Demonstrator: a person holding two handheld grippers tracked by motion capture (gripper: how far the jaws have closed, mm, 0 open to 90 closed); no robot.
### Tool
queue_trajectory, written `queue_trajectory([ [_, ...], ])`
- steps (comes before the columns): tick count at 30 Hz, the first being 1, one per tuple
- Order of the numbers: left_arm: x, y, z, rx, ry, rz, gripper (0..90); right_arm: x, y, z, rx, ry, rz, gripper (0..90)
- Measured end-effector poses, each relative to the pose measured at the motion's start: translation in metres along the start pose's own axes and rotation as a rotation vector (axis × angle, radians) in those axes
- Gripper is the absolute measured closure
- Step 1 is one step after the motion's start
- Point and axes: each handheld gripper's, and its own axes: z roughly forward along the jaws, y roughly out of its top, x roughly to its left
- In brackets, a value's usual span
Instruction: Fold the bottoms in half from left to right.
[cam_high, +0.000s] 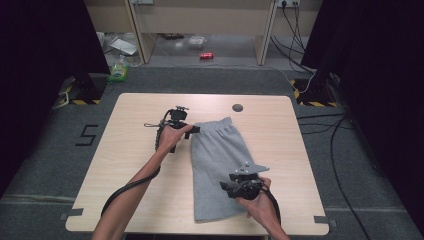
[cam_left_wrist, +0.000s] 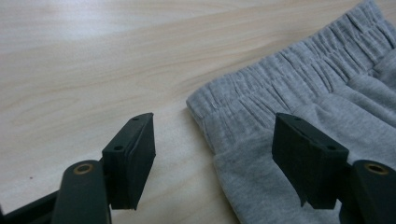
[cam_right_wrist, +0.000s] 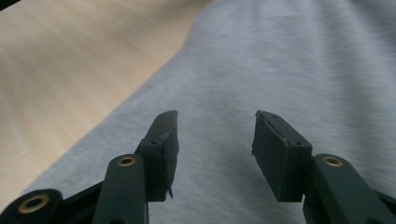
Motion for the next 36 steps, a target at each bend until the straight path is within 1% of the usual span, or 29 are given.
queue_trajectory([
  [2,-0.004,0.000,0.006,0.020,-0.018,-0.003,31.6,0.012,0.000,0.004,0.008,0.026,-0.015,49.1],
  [3,-0.005,-0.001,0.008,0.026,-0.012,0.000,33.0,0.021,-0.001,0.005,0.010,0.040,-0.040,49.1],
  [4,-0.005,-0.002,0.012,0.036,-0.007,0.006,33.5,0.027,-0.001,0.006,0.011,0.050,-0.049,49.1],
  [5,-0.004,-0.003,0.015,0.038,-0.013,0.001,35.2,0.035,-0.003,0.008,0.016,0.067,-0.056,48.9],
  [6,-0.003,-0.003,0.017,0.024,-0.018,-0.002,37.2,0.042,-0.004,0.010,0.020,0.082,-0.066,48.4],
  [7,-0.004,-0.003,0.018,0.020,-0.018,0.001,40.5,0.052,-0.007,0.012,0.027,0.084,-0.091,47.6],
  [8,-0.005,-0.002,0.018,0.024,-0.024,0.012,43.8,0.058,-0.008,0.013,0.030,0.085,-0.101,47.6],
  [9,-0.007,-0.001,0.019,0.028,-0.020,0.023,49.0,0.064,-0.011,0.016,0.039,0.103,-0.107,47.5],
  [10,-0.008,0.000,0.020,0.027,-0.011,0.034,51.0,0.071,-0.014,0.020,0.058,0.121,-0.105,47.0],
  [11,-0.010,0.001,0.021,0.023,-0.003,0.043,52.9,0.074,-0.016,0.023,0.064,0.130,-0.104,46.7],
  [13,-0.012,0.003,0.022,0.022,0.006,0.057,57.1,0.085,-0.021,0.030,0.099,0.153,-0.124,46.1],
  [14,-0.013,0.004,0.023,0.019,0.007,0.059,58.3,0.087,-0.022,0.031,0.105,0.153,-0.127,45.9],
  [15,-0.012,0.005,0.024,0.020,0.005,0.061,59.2,0.090,-0.023,0.034,0.110,0.167,-0.129,45.9],
  [16,-0.012,0.006,0.025,0.021,0.002,0.058,59.7,0.092,-0.024,0.036,0.120,0.162,-0.145,45.7],
  [18,-0.012,0.007,0.026,0.020,0.001,0.057,60.0,0.095,-0.026,0.039,0.133,0.155,-0.161,46.3],
  [19,-0.012,0.008,0.027,0.022,0.001,0.059,60.2,0.095,-0.027,0.040,0.130,0.148,-0.174,48.5],
  [21,-0.013,0.009,0.028,0.024,0.006,0.067,60.4,0.096,-0.025,0.042,0.125,0.123,-0.213,55.6],
  [22,-0.014,0.010,0.028,0.026,0.009,0.071,60.4,0.096,-0.025,0.043,0.122,0.120,-0.210,60.0],
  [23,-0.015,0.011,0.029,0.026,0.012,0.077,60.4,0.096,-0.024,0.044,0.120,0.113,-0.226,65.9],
  [24,-0.015,0.012,0.029,0.028,0.014,0.090,60.5,0.098,-0.023,0.046,0.120,0.113,-0.230,71.0],
  [25,-0.016,0.013,0.030,0.028,0.015,0.095,60.6,0.098,-0.022,0.048,0.114,0.114,-0.260,74.5],
  [26,-0.016,0.014,0.031,0.028,0.013,0.098,60.8,0.098,-0.021,0.050,0.113,0.114,-0.262,77.3],
  [27,-0.015,0.015,0.031,0.031,0.010,0.099,60.9,0.099,-0.019,0.053,0.111,0.126,-0.252,78.8],
  [29,-0.015,0.017,0.033,0.031,0.010,0.112,61.5,0.101,-0.014,0.060,0.105,0.134,-0.243,80.1],
  [31,-0.016,0.020,0.035,0.034,0.010,0.135,61.7,0.103,-0.010,0.067,0.101,0.148,-0.251,80.3],
  [32,-0.015,0.021,0.036,0.033,0.007,0.142,61.8,0.104,-0.006,0.071,0.099,0.145,-0.257,80.2],
  [33,-0.014,0.022,0.036,0.032,0.003,0.145,61.7,0.106,-0.004,0.074,0.097,0.151,-0.244,79.9],
  [34,-0.013,0.023,0.037,0.030,-0.005,0.141,61.6,0.107,-0.003,0.077,0.095,0.156,-0.242,79.1],
  [36,-0.011,0.023,0.038,0.028,-0.013,0.136,61.3,0.108,0.001,0.082,0.091,0.162,-0.224,73.8],
])
